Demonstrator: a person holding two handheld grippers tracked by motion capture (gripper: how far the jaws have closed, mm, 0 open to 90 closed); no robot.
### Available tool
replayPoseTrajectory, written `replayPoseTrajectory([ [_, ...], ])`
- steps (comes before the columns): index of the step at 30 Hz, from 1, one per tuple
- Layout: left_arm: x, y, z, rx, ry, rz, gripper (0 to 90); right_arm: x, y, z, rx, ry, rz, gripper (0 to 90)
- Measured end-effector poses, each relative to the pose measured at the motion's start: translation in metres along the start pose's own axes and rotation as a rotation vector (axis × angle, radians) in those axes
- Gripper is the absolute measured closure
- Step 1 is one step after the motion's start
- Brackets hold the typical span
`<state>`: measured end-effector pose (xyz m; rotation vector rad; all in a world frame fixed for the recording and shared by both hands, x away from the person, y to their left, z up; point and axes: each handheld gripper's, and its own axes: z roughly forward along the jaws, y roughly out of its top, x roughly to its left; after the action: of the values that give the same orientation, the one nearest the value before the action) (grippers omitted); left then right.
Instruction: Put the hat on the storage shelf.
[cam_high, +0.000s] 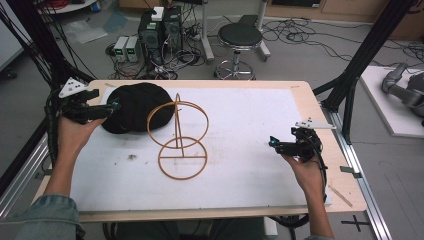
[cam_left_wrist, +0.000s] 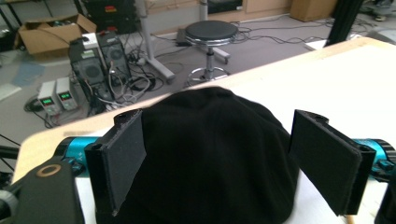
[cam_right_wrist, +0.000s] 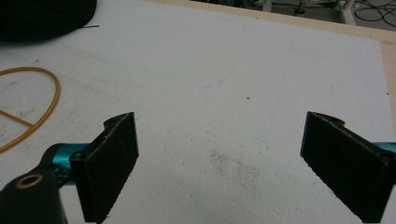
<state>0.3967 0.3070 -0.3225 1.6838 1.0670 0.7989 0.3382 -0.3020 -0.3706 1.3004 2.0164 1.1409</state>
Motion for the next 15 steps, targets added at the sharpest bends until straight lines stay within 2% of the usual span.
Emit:
replayPoseTrajectory([
  [2, 0.002, 0.002, 0.007, -0.008, 0.002, 0.001, 19.1, 0.000, 0.000, 0.001, 0.001, 0.001, 0.004, 11.0],
  [6, 0.000, 0.005, 0.026, 0.011, -0.003, 0.027, 19.1, 0.001, 0.000, 0.001, 0.006, 0.000, -0.002, 11.0],
  [8, -0.004, 0.006, 0.035, 0.022, 0.000, 0.057, 19.1, 0.001, 0.000, 0.002, 0.006, 0.002, 0.001, 11.0],
  [10, -0.008, 0.004, 0.044, 0.002, -0.009, 0.055, 19.5, 0.001, 0.000, 0.002, 0.006, 0.002, 0.003, 10.9],
  [12, -0.010, 0.002, 0.052, 0.003, -0.012, 0.067, 19.5, 0.001, 0.000, 0.001, 0.006, 0.002, 0.003, 11.0],
  [15, -0.015, -0.005, 0.067, 0.033, -0.015, 0.093, 19.4, 0.001, 0.000, 0.002, 0.008, 0.005, 0.000, 11.0],
])
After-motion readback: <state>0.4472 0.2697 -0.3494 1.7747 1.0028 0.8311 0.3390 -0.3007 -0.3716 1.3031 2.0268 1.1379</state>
